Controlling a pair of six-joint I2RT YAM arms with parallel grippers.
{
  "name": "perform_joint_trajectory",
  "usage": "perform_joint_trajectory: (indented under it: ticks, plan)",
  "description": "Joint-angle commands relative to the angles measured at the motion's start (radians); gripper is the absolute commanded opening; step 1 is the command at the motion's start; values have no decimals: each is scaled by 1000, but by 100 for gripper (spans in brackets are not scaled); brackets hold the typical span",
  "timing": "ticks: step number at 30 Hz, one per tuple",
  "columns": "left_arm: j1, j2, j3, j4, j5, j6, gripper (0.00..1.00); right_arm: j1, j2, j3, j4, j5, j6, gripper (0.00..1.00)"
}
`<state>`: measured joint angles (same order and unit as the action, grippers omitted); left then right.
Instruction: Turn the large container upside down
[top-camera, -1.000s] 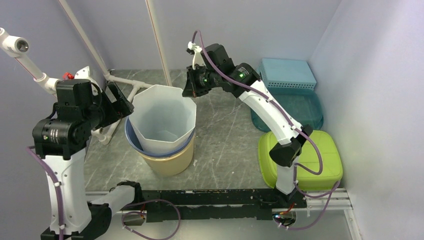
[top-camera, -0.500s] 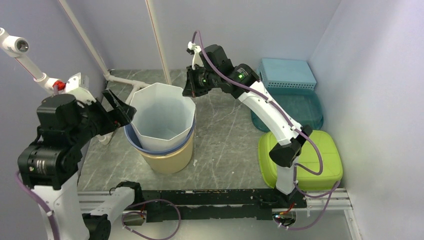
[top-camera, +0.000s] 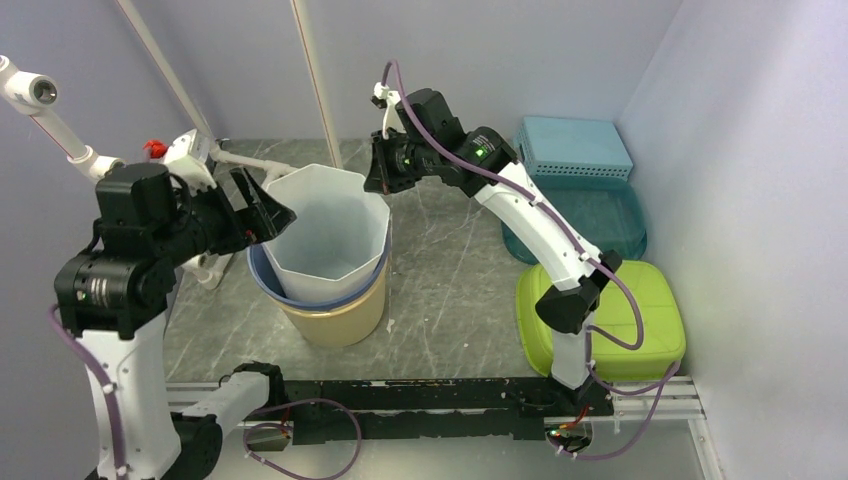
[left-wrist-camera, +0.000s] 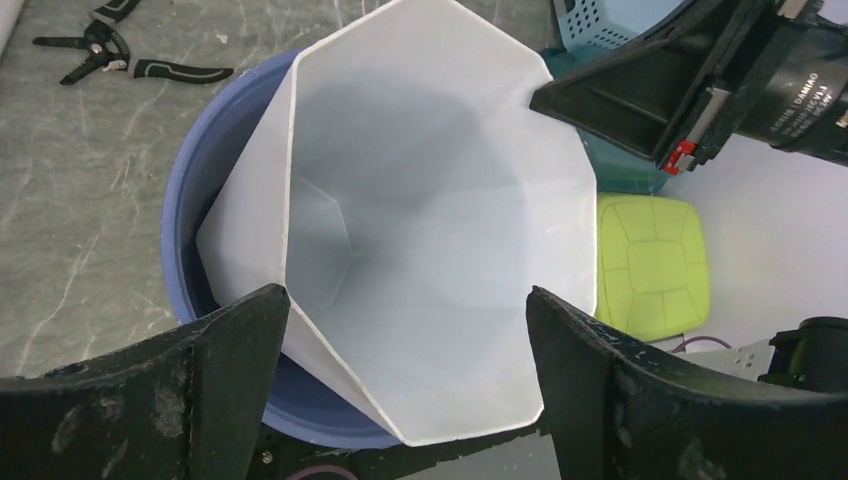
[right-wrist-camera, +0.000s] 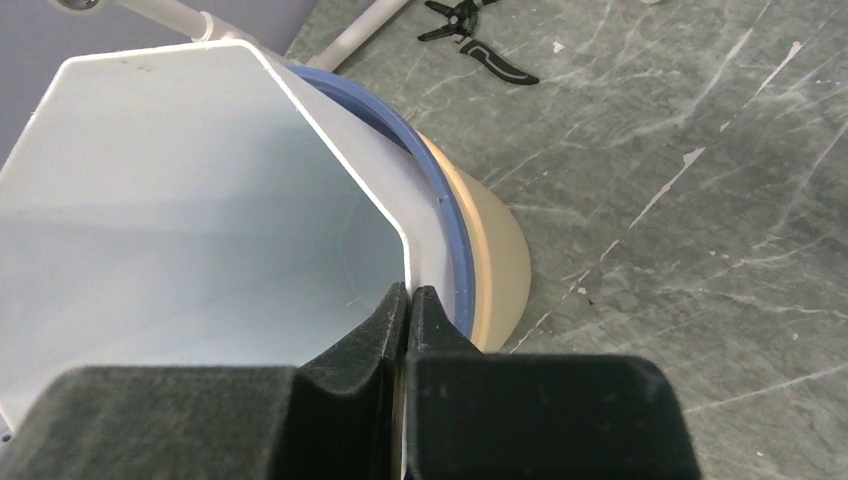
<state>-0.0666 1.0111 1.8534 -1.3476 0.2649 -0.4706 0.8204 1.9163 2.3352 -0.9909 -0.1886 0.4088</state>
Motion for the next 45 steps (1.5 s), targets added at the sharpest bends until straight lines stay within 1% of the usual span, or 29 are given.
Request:
perform_joint_trajectory:
  ticks: [1, 4, 6, 8, 10, 14, 16, 18, 21, 24, 30, 33, 36, 40, 42, 44, 45]
  plan:
    - [-2, 41, 22, 11, 83, 45, 92, 2, -1, 79, 47, 37, 7, 0]
    - [-1, 67, 43, -35, 70, 70, 87, 6, -2, 80, 49, 48, 9, 0]
    - [-1, 83, 63, -93, 12, 83, 82, 9, -3, 88, 51, 52, 9, 0]
    - [-1, 89, 83, -131, -63, 102, 83, 11, -1, 94, 52, 54, 8, 0]
    - [-1, 91, 106, -154, -95, 111, 87, 13, 0, 102, 52, 55, 9, 0]
    - [-1, 95, 156, -175, -141, 111, 90, 16, -2, 108, 49, 73, 10, 0]
    - [-1, 98, 161, -186, -164, 110, 90, 17, -7, 107, 49, 84, 12, 0]
    - [-1, 102, 147, -202, -181, 111, 88, 17, -11, 105, 53, 84, 15, 0]
    - [-1, 108, 102, -214, -175, 107, 80, 19, -19, 99, 61, 81, 18, 0]
    - [-1, 90, 53, -181, -152, 100, 74, 23, -23, 98, 65, 73, 20, 0]
    - [-2, 118, 17, -168, -124, 111, 62, 44, -39, 98, 77, 74, 16, 0]
    - [-2, 118, 3, -152, -115, 106, 49, 49, -54, 91, 89, 76, 13, 0]
    - [-1, 117, -5, -142, -128, 100, 39, 52, -71, 63, 114, 21, 0, 0]
    - [-1, 111, -13, -135, -147, 93, 18, 52, -82, 48, 106, -47, -23, 0]
    - [-1, 107, -16, -127, -155, 88, 9, 52, -89, 39, 107, -77, -34, 0]
    - [-1, 103, -7, -119, -163, 84, 3, 50, -101, 15, 113, -101, -39, 0]
    - [-1, 104, -2, -119, -173, 81, 3, 50, -108, 0, 116, -112, -43, 0]
